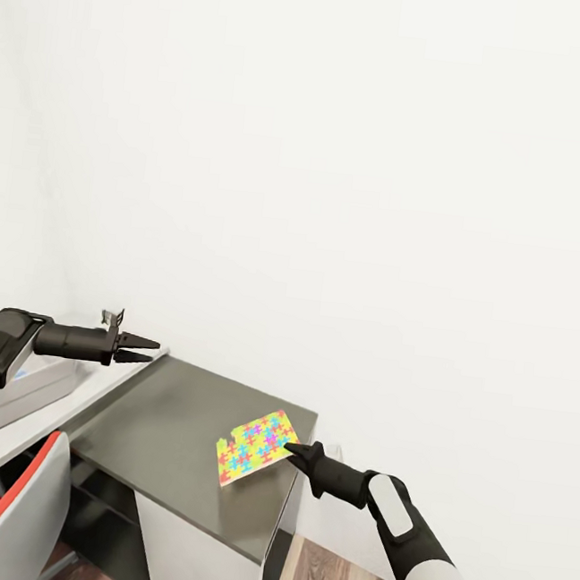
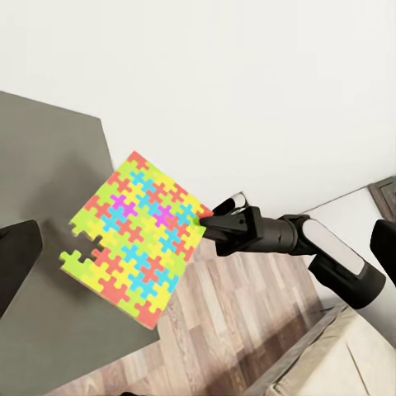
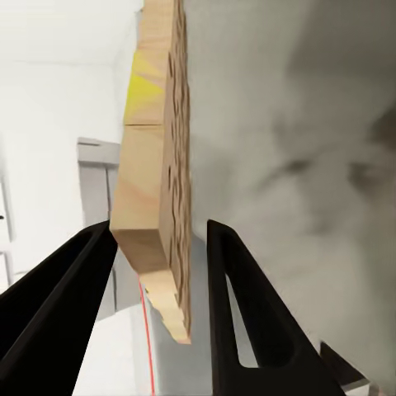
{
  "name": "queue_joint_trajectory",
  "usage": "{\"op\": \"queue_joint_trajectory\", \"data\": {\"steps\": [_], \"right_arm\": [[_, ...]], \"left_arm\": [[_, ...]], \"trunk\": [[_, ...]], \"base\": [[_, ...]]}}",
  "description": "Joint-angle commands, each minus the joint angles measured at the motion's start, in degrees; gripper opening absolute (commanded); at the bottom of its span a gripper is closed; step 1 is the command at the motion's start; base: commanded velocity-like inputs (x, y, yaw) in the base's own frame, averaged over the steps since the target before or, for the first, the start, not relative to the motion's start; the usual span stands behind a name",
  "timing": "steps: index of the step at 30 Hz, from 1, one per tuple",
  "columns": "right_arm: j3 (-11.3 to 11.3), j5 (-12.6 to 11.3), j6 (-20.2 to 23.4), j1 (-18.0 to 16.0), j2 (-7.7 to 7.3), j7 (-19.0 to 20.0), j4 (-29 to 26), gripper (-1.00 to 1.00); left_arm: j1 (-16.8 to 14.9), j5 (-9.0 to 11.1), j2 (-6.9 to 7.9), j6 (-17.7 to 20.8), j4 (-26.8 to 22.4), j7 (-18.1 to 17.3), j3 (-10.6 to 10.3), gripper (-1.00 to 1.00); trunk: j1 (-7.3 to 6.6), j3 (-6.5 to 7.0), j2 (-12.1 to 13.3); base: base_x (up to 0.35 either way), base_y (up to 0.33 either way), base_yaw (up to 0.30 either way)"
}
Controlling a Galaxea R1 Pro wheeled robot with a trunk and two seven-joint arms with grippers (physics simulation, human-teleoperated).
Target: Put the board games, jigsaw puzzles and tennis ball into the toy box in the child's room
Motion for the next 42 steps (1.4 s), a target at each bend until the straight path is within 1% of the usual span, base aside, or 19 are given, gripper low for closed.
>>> {"op": "queue_joint_trajectory", "data": {"steps": [1,22,24,29,34,42], "right_arm": [[-0.11,0.12,0.24,-0.04,0.02,0.15,-0.01,-1.0],[-0.05,0.11,0.14,0.05,0.02,0.23,-0.06,-1.0],[0.0,0.11,0.14,0.05,0.02,0.23,-0.77,-1.0],[0.04,0.11,0.14,0.61,-0.02,0.18,-4.63,-1.0],[0.05,0.11,0.17,0.82,-0.06,0.22,-5.37,-1.0],[0.09,0.11,0.2,0.85,-0.01,0.22,-5.46,-1.0]], "left_arm": [[-0.04,-0.36,0.02,0.6,-0.03,-0.41,-0.04,1.0],[-0.04,-0.41,0.02,0.6,0.06,-0.41,-0.04,1.0],[-0.04,-0.44,0.02,0.6,0.06,-0.41,-0.04,1.0],[-0.04,-0.45,0.02,0.6,0.06,-0.41,-0.12,1.0],[-0.04,-0.45,0.02,0.6,0.06,-0.41,-0.15,1.0],[-0.04,-0.53,0.02,0.6,0.06,-0.41,-0.21,1.0]], "trunk": [[-0.22,0.11,0.37],[-4.83,3.88,8.79],[-5.27,4.24,9.59],[-6.37,5.14,11.6],[-7.47,6.04,13.6],[-9.23,7.72,16.81]], "base": [[0.0,0.0,0.0],[0.0,0.0,0.0],[0.0,0.0,0.0],[0.0,0.0,0.0],[0.0,0.0,0.005],[-0.019,0.0,0.199]]}}
